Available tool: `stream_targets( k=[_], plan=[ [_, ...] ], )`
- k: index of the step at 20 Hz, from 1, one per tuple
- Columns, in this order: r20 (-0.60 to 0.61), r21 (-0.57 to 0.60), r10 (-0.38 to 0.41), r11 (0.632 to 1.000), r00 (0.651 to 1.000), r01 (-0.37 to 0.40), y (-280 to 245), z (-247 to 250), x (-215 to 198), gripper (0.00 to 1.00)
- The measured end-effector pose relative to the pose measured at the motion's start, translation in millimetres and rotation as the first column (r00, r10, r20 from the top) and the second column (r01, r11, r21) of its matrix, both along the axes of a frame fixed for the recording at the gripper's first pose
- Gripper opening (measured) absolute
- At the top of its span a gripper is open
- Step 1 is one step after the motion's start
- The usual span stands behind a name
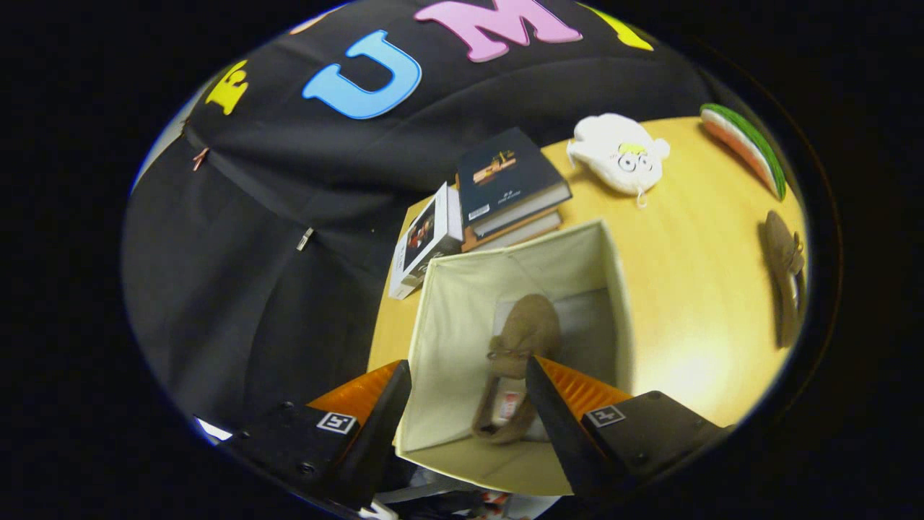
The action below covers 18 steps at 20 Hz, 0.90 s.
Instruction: Open the storage box then place both shoes into the box .Put the left shoe in first, then the right shoe, with the right side of both shoes facing outward in a uniform manner.
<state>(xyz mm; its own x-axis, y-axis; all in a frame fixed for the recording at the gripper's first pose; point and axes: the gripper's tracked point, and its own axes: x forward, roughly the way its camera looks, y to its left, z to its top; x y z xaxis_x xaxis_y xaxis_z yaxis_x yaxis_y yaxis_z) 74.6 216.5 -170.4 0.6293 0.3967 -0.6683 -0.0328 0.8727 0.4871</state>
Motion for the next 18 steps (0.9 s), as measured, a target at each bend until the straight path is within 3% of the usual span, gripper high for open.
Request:
stream_targets(
  k=[3,9,18],
  plan=[
    [0.056,-0.082,0.007,0.997,0.998,-0.002,-48.3,11.9,-11.7,0.98],
    [0.091,-0.118,-0.025,0.992,0.996,0.035,-146.5,35.1,-19.5,0.98],
    [0.054,-0.255,-0.18,0.949,0.982,0.188,-339.9,-7.2,-38.7,0.99]
  ],
)
